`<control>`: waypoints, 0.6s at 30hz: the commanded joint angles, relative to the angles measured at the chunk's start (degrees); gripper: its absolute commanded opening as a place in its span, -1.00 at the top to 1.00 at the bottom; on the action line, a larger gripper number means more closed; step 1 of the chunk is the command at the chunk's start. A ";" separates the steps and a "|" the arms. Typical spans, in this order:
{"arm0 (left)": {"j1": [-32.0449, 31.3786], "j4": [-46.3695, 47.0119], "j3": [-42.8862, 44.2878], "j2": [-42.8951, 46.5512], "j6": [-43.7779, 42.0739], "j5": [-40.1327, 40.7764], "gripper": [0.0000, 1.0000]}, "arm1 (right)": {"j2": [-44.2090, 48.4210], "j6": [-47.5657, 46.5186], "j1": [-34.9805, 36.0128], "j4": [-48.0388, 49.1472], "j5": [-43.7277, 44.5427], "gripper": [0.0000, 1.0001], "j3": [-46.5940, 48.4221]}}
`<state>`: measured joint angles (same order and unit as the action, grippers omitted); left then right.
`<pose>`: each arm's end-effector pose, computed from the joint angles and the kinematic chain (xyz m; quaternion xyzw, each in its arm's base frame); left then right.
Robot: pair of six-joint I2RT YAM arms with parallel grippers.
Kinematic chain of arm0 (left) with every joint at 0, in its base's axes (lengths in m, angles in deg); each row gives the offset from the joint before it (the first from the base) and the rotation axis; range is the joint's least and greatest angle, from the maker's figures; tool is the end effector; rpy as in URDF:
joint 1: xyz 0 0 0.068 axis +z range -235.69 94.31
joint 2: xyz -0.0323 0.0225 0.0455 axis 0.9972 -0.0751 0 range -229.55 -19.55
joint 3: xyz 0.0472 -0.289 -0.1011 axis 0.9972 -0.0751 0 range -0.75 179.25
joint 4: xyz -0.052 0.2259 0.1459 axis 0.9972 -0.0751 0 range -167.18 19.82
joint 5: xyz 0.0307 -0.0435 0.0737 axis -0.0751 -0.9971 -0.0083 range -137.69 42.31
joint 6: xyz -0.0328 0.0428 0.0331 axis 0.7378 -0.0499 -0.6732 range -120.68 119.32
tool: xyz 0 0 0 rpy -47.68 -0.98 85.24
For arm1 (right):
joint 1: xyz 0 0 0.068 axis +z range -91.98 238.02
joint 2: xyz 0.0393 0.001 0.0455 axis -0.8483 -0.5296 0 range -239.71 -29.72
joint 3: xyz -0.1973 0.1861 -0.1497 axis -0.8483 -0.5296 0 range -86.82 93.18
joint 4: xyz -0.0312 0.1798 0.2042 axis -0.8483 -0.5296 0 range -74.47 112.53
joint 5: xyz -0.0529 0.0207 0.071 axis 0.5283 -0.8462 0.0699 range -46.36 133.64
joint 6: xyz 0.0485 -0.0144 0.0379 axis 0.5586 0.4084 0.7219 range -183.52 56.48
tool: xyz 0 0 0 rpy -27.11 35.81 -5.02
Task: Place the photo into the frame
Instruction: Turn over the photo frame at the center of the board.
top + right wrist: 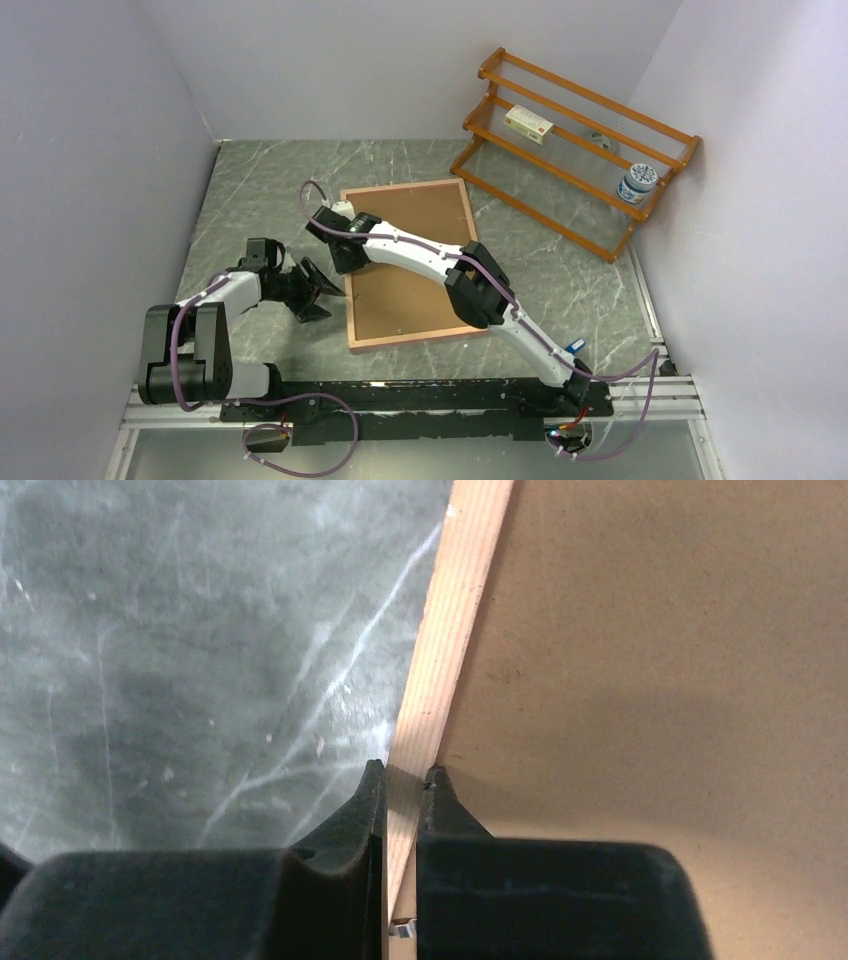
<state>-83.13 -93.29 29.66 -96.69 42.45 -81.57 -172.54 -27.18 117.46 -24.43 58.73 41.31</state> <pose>0.2139 -0.0175 0.1537 -0.3187 0.8877 -0.3272 0.0576 0.3075 0.4956 0.1822 -0.1609 0.9481 0.0947 0.2572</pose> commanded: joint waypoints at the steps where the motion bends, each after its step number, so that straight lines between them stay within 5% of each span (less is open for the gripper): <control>1: -0.20 6.40 -1.71 0.72 1.85 -4.61 -0.38 | 5.23 -1.20 0.05 -5.34 -8.22 1.00 -0.41; 18: -0.63 20.92 -4.26 1.50 6.67 -22.76 -0.39 | 16.43 5.62 -3.25 0.36 -19.18 1.00 -2.32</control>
<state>-83.17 -80.18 27.28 -96.10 45.86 -96.94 -162.77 -23.53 114.34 -30.00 43.65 38.97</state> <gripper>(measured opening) 0.714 0.076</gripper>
